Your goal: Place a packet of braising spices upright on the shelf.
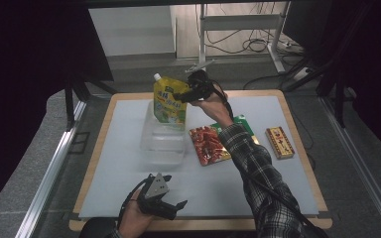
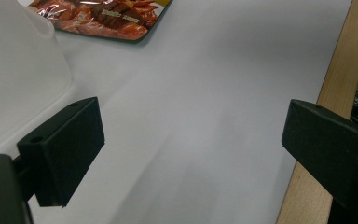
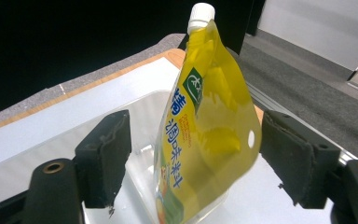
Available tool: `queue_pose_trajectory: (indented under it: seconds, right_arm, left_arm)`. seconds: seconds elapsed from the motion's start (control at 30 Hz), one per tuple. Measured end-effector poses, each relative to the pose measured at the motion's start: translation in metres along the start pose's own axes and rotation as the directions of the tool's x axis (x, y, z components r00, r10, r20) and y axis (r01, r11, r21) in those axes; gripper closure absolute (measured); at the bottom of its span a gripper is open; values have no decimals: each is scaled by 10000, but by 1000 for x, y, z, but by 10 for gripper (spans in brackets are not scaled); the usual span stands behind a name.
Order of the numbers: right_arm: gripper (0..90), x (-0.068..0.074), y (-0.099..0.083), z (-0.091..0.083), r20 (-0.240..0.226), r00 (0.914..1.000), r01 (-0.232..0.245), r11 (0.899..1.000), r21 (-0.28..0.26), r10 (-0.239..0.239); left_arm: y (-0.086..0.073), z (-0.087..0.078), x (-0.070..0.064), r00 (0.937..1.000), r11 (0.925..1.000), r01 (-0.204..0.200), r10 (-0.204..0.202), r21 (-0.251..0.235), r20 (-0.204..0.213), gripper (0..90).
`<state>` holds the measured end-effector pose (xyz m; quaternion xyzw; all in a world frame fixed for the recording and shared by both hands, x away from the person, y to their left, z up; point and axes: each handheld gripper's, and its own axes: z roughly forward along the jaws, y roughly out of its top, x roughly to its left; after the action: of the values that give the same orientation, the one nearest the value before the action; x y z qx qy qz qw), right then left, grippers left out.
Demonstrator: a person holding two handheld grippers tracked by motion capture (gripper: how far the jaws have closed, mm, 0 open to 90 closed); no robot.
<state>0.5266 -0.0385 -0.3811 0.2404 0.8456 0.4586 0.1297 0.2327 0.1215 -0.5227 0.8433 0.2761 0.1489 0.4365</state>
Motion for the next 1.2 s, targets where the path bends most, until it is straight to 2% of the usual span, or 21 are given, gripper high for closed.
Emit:
queue_pose_trajectory:
  seconds: [0.2, 0.67, 1.2]
  right_arm:
    - [226, 0, -4, -6, -74, 9999, -123, 9999, 2, 123]
    - [111, 5, -23, -25, -413, 9991, 115, 9997, 210, -106]
    - [64, 16, -48, -41, -800, 9962, 379, 9986, 378, -348]
  left_arm:
    - [0, 0, 0, 10000, 10000, 10, -10, 2, -7, 52]
    - [-1, 2, 0, 10000, 10000, 89, -89, 10, 28, 52]
    - [0, 2, 0, 9999, 9999, 134, -135, -29, -36, 40]
